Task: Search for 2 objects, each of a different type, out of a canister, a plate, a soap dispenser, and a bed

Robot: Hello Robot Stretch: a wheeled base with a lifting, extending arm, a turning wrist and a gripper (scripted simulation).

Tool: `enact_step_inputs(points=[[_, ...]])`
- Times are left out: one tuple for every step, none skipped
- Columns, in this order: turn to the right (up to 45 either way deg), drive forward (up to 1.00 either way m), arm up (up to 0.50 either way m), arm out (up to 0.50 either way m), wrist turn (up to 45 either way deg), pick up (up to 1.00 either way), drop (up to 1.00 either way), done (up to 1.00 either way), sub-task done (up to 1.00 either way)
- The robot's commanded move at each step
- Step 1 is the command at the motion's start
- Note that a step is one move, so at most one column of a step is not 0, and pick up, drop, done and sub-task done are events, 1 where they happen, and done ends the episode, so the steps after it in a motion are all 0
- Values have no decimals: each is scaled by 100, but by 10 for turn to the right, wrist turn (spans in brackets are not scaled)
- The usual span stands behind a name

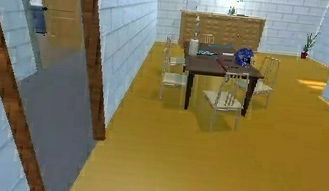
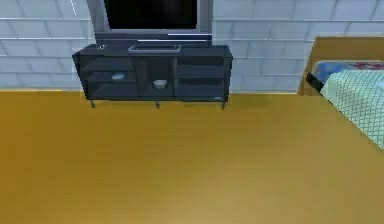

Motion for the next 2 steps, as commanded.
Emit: enact_step_inputs(points=[[0,100,0,0,0,0,0,0,0],[0,15,0,0,0,0,0,0,0]])
